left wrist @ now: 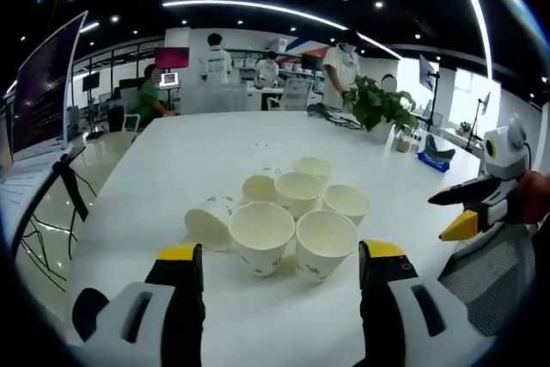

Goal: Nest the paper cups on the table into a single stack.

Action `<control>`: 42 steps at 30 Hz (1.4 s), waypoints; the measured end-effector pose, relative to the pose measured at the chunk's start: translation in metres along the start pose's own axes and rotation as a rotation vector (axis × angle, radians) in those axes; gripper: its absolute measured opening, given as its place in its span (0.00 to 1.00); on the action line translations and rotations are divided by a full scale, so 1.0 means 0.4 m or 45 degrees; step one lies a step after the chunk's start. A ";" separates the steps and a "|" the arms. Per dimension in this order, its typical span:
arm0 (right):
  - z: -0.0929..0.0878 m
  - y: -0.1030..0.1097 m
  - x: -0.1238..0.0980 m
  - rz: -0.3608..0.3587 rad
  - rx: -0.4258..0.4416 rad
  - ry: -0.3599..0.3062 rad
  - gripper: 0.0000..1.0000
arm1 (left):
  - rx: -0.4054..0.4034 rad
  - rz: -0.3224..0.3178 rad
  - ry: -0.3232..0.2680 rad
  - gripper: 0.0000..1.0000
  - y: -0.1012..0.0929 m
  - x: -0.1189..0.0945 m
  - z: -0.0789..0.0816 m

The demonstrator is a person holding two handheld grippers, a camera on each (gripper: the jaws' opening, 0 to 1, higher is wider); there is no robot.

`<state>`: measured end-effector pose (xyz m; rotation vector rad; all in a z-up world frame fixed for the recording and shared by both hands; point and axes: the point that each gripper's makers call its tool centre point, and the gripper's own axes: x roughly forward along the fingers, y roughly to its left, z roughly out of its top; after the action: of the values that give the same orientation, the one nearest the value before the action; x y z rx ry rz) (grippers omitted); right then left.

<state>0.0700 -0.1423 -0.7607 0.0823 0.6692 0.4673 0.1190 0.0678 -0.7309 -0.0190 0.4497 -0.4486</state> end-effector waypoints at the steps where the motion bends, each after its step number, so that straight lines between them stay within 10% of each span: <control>1: 0.000 0.000 -0.001 -0.001 -0.001 -0.001 0.89 | -0.001 -0.001 0.000 0.73 0.000 0.000 0.000; 42: 0.047 -0.028 0.013 -0.012 0.016 -0.008 0.80 | -0.015 -0.011 0.008 0.71 -0.002 -0.002 -0.022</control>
<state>0.0897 -0.1485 -0.7513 0.0924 0.6659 0.4537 0.1142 0.0682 -0.7385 -0.0312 0.4585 -0.4545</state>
